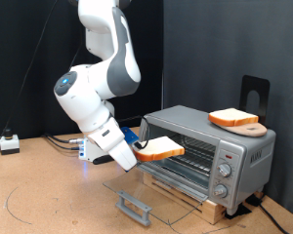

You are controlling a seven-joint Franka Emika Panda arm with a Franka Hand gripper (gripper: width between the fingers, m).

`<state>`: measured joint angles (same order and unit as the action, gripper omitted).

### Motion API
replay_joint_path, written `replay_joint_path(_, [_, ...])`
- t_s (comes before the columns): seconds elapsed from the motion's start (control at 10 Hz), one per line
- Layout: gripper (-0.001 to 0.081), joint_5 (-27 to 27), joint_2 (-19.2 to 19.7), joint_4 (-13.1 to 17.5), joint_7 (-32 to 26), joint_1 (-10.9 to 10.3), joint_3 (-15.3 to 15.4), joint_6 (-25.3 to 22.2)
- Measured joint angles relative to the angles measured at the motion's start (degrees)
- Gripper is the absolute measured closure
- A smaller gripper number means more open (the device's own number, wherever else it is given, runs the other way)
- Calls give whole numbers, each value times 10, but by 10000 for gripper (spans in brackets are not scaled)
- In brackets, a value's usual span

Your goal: Make a piece of toast with the oven

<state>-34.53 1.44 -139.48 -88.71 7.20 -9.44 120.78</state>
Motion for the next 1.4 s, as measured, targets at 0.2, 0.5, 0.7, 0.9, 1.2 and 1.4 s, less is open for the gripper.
replay_joint_path(0.2, [408,24,-1,-7,2,-8,14,25])
replay_joint_path(0.5, [408,23,-11,-11,-3,-26,41,64])
replay_joint_path(0.7, [408,38,-29,-13,32,-39,65,85])
replay_joint_path(0.9, [408,109,-43,-16,98,-45,86,99])
replay_joint_path(1.2, [408,204,-46,-32,150,-42,90,121])
replay_joint_path(1.4, [408,210,-46,-36,152,-35,84,127])
